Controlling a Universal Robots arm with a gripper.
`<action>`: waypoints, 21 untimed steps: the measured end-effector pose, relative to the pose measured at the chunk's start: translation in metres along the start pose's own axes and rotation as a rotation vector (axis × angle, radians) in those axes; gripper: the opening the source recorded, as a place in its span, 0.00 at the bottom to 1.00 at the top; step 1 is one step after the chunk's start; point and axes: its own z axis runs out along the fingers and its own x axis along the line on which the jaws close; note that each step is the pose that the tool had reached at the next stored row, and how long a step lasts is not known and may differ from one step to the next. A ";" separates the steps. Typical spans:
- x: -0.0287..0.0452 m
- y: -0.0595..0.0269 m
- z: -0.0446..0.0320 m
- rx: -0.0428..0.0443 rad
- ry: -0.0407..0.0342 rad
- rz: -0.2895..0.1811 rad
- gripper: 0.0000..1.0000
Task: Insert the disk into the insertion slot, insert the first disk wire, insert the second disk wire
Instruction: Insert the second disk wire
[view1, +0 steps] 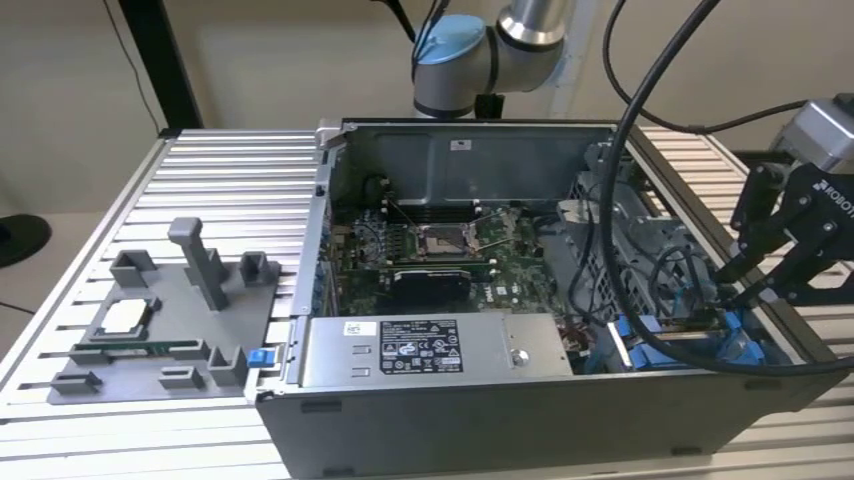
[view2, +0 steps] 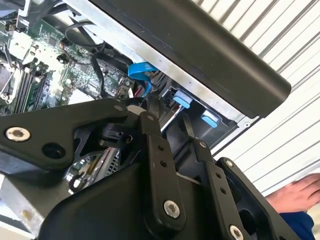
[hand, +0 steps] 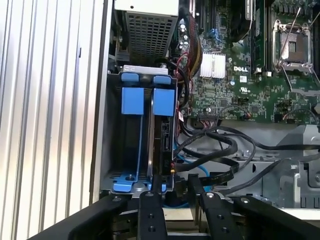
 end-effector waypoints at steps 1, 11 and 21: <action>0.0000 -0.0002 0.0003 -0.0011 -0.0012 0.000 1.00; 0.0001 -0.0006 0.0007 -0.0013 -0.0090 -0.002 1.00; 0.0001 -0.0006 0.0011 -0.0010 -0.0308 -0.005 0.00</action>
